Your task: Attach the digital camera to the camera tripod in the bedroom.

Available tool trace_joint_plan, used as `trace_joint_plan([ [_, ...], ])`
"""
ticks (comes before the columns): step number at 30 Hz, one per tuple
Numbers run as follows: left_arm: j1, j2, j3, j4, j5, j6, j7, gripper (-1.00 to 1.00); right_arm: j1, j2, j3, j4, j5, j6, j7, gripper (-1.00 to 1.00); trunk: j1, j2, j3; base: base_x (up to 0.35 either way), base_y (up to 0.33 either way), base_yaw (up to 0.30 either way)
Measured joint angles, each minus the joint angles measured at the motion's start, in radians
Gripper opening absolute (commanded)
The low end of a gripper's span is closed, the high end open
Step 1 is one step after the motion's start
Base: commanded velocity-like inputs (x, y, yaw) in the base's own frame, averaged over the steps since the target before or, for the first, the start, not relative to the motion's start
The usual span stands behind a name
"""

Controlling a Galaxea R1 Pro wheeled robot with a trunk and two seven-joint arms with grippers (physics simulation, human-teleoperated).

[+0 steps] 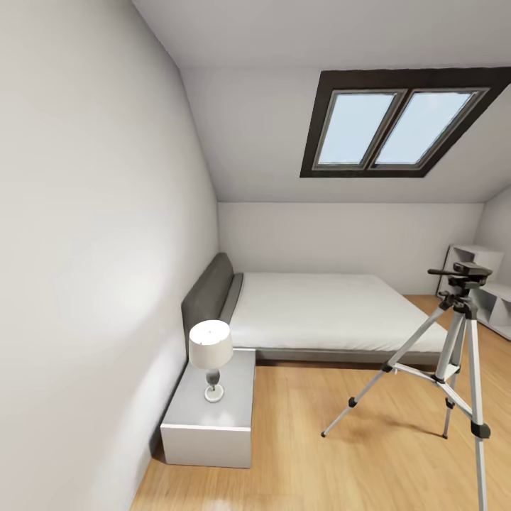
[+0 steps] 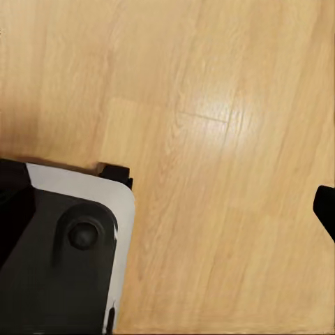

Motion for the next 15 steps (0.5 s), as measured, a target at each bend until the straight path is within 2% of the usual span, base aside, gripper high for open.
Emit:
trace_joint_plan([
  [3, 0.008, -0.001, -0.002, -0.001, -0.003, -0.012, -0.012, -1.00, 0.061, 0.002, -0.002, 0.000, -0.008, -0.040, -0.002, 1.00, -0.012, 0.021, 0.009, 0.000, 0.000, 0.000],
  [6, 0.011, -0.001, -0.002, 0.000, -0.005, -0.019, -0.017, -1.00, 0.095, 0.003, -0.005, 0.000, -0.014, -0.061, -0.003, 1.00, -0.023, 0.042, 0.019, 0.000, 0.000, 0.000],
  [15, 0.016, 0.006, -0.003, 0.001, -0.002, -0.056, -0.028, -1.00, 0.115, 0.005, -0.008, 0.001, -0.048, -0.076, -0.004, 1.00, -0.058, 0.105, 0.047, 0.000, 0.000, 0.000],
])
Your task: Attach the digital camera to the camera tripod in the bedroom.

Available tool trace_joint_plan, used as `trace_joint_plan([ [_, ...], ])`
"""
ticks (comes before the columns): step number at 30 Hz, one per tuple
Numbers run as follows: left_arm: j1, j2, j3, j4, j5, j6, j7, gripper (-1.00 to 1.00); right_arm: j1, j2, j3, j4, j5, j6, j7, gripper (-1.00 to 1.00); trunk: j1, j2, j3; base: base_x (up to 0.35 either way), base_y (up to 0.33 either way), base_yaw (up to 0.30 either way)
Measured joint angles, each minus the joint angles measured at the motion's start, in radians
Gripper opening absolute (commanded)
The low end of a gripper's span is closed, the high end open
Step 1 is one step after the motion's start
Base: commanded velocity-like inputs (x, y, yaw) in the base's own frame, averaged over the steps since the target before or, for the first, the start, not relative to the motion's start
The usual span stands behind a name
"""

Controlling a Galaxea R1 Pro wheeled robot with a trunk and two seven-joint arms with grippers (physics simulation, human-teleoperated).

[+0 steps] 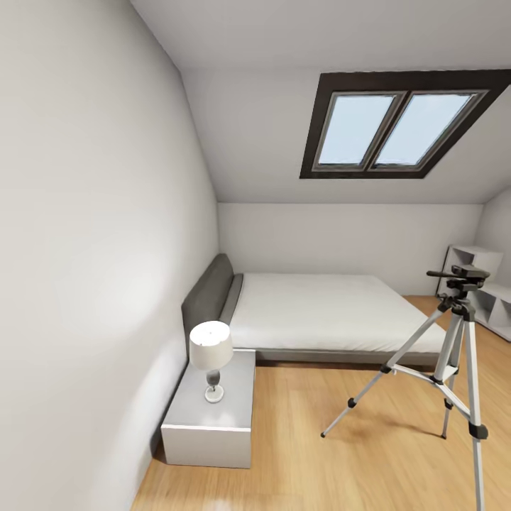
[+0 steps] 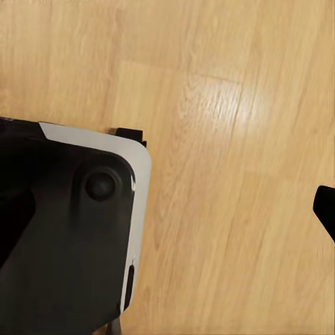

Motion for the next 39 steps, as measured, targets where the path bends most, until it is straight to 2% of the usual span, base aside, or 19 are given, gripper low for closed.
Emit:
trace_joint_plan([
  [7, 0.001, 0.001, 0.001, 0.000, 0.000, -0.022, -0.002, -1.00, 0.001, 0.000, -0.001, 0.000, -0.021, -0.001, 0.000, 1.00, -0.027, 0.049, 0.022, 0.000, 0.000, 0.000],
  [17, 0.002, 0.001, 0.001, 0.000, 0.000, -0.026, -0.002, -1.00, 0.002, 0.002, -0.002, -0.001, -0.024, 0.008, -0.002, 1.00, -0.065, 0.119, 0.053, 0.000, 0.000, 0.000],
  [39, 0.002, 0.001, 0.001, 0.000, 0.000, -0.025, -0.002, -1.00, 0.002, 0.008, -0.002, -0.001, -0.022, 0.011, -0.003, 1.00, -0.065, 0.120, 0.054, 0.000, 0.000, 0.000],
])
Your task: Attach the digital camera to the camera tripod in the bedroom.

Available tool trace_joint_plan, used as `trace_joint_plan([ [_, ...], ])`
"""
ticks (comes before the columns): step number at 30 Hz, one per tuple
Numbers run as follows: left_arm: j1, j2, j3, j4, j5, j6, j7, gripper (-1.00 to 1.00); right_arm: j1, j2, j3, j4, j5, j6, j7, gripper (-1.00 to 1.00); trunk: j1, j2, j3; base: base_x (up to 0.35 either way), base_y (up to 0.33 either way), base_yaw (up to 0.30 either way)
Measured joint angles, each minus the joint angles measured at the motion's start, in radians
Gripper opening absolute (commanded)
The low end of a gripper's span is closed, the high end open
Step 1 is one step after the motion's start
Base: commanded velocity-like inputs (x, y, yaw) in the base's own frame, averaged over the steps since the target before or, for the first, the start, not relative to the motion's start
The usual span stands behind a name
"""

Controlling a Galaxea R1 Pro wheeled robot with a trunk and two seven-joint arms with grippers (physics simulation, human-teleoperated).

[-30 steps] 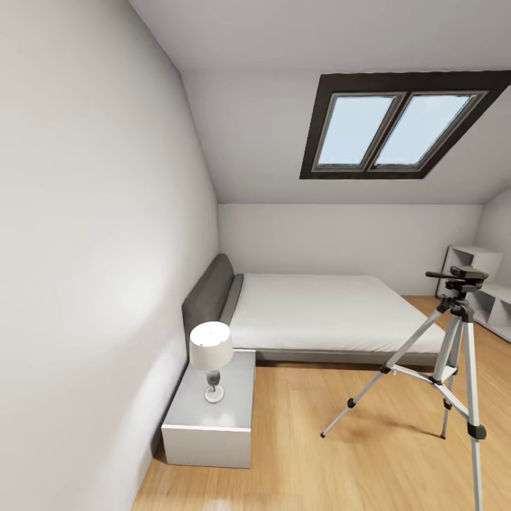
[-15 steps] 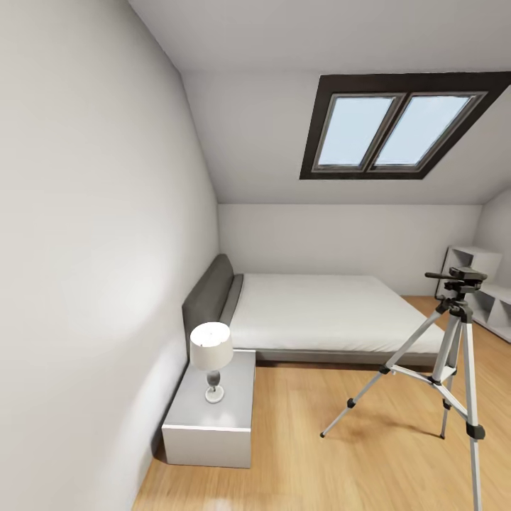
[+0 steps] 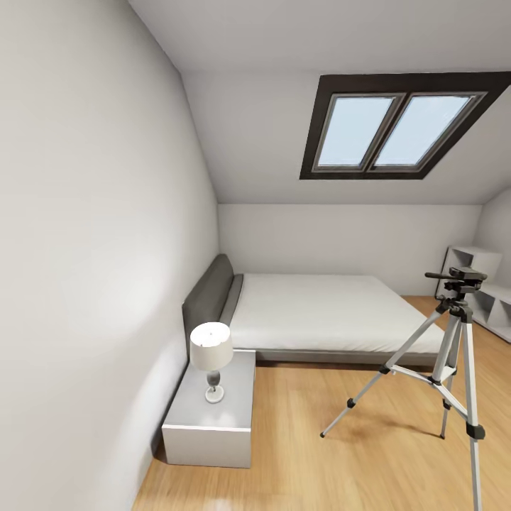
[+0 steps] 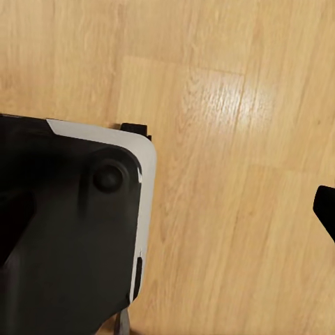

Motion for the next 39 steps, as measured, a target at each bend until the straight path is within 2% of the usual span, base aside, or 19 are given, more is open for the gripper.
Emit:
trace_joint_plan([
  [6, 0.000, -0.001, 0.000, 0.000, 0.000, 0.000, 0.000, -1.00, 0.000, 0.020, 0.001, 0.000, 0.001, -0.001, 0.000, 1.00, 0.000, 0.000, 0.000, 0.000, 0.000, 0.000],
  [10, 0.000, -0.001, 0.000, 0.000, 0.000, 0.000, -0.001, -1.00, 0.000, 0.025, 0.001, 0.000, 0.001, 0.000, 0.000, 1.00, 0.000, 0.000, 0.000, 0.000, 0.000, 0.000],
  [29, 0.000, 0.000, 0.003, -0.006, 0.006, -0.003, 0.001, -1.00, 0.000, 0.028, -0.002, -0.001, -0.001, -0.001, 0.001, 1.00, 0.000, 0.000, 0.000, 0.000, 0.000, -0.006],
  [39, 0.000, 0.000, 0.001, -0.007, -0.001, -0.003, 0.000, -1.00, 0.000, 0.028, -0.003, -0.001, -0.003, 0.000, 0.002, 1.00, 0.000, 0.000, 0.000, 0.000, 0.000, -0.194],
])
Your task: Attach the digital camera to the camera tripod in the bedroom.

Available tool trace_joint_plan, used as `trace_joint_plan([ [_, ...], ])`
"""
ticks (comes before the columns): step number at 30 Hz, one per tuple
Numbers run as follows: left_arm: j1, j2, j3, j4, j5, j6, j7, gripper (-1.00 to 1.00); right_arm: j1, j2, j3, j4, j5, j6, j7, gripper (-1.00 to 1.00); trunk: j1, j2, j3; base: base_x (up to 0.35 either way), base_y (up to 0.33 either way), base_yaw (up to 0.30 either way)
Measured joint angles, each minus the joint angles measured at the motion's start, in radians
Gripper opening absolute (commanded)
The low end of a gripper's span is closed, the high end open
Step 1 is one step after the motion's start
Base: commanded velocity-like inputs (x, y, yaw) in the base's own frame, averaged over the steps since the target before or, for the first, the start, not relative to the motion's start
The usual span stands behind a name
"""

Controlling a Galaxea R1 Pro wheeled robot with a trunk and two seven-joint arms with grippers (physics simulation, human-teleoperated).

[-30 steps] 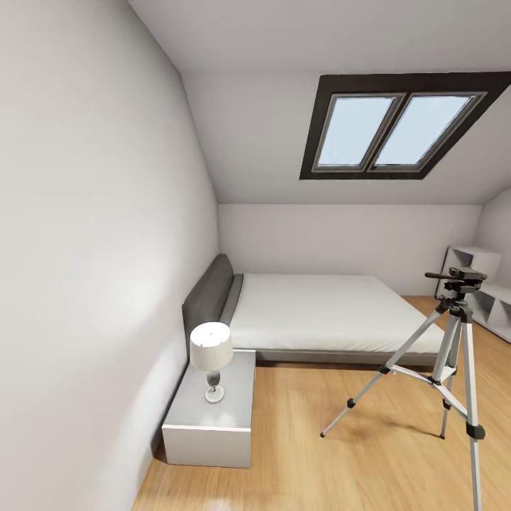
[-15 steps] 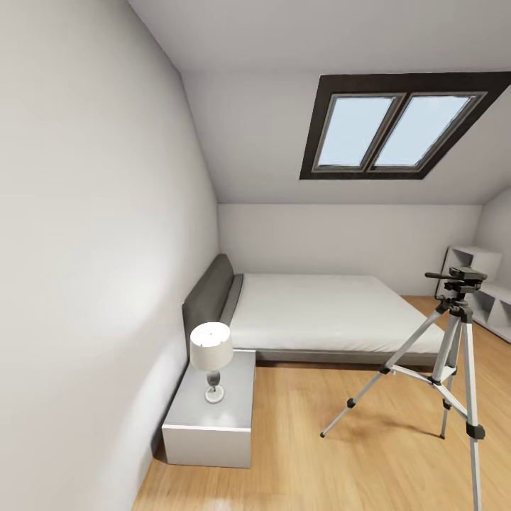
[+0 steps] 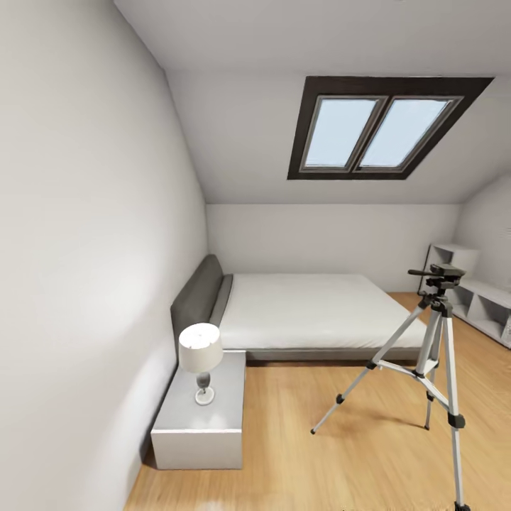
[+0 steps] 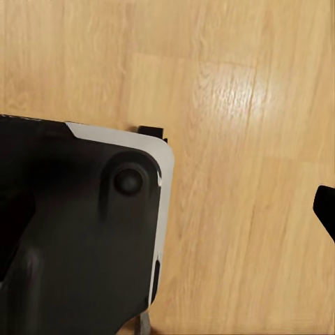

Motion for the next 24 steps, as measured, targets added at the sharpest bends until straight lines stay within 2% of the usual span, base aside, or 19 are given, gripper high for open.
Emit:
trace_joint_plan([
  [12, 0.000, -0.002, -0.002, 0.000, -0.002, 0.002, 0.000, -1.00, 0.000, 0.003, 0.000, 0.000, 0.000, 0.000, 0.000, 1.00, 0.000, 0.000, 0.000, 0.005, 0.000, -0.283],
  [17, 0.000, -0.002, -0.004, 0.000, -0.004, 0.004, 0.000, -1.00, 0.000, 0.007, 0.000, 0.001, 0.000, -0.001, 0.000, 1.00, 0.000, 0.000, 0.000, 0.178, 0.000, -0.291],
  [20, 0.000, -0.004, -0.010, 0.000, -0.023, 0.006, 0.000, -1.00, 0.000, 0.008, 0.000, 0.001, 0.000, -0.001, 0.000, 1.00, -0.001, 0.000, 0.000, 0.283, 0.000, -0.291],
  [24, 0.000, -0.005, -0.020, 0.000, -0.071, 0.007, 0.000, -1.00, 0.000, 0.009, 0.000, 0.001, 0.000, -0.001, 0.000, 1.00, -0.001, 0.000, 0.000, 0.305, 0.000, -0.291],
])
